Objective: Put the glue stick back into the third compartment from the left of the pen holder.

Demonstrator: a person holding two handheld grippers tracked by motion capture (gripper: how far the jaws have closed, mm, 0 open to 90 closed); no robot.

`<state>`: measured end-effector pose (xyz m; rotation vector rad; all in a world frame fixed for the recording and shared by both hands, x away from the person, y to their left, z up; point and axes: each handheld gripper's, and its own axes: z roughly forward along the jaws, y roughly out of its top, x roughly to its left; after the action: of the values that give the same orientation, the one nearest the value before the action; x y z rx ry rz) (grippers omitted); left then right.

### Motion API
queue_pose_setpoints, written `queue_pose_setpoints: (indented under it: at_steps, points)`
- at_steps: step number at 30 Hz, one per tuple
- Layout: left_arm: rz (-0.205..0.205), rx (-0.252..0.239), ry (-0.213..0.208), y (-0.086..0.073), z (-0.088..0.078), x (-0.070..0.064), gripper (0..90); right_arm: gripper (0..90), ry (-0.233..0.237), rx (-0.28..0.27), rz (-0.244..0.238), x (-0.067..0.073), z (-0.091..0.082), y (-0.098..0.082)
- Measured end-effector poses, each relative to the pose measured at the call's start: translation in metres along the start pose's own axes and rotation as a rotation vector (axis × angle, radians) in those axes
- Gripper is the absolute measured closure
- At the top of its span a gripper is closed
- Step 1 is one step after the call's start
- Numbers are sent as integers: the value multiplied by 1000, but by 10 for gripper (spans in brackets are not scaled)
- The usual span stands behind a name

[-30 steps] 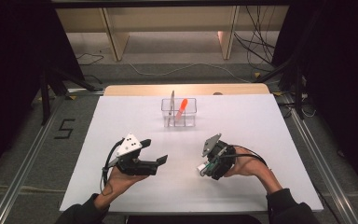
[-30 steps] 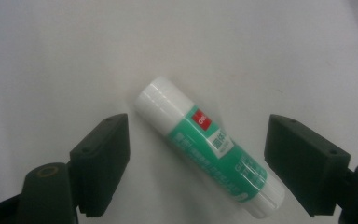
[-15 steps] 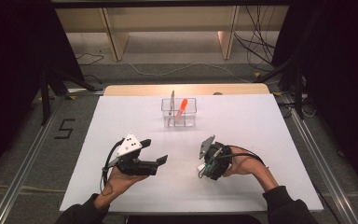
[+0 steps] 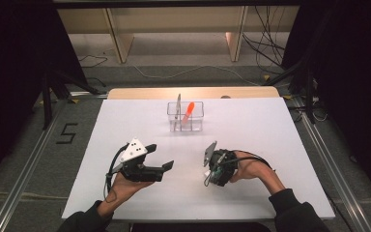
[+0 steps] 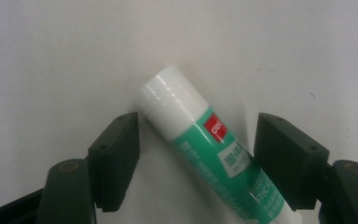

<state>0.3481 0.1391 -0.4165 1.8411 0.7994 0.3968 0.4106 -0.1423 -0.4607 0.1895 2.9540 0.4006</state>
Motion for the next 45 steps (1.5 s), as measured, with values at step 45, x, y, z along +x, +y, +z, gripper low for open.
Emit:
queue_pose_setpoints:
  at_steps: [45]
  points:
    - [-3, -4, 8, 1, -1, 0, 155, 660, -91, -27, -118, -5, -28, 12]
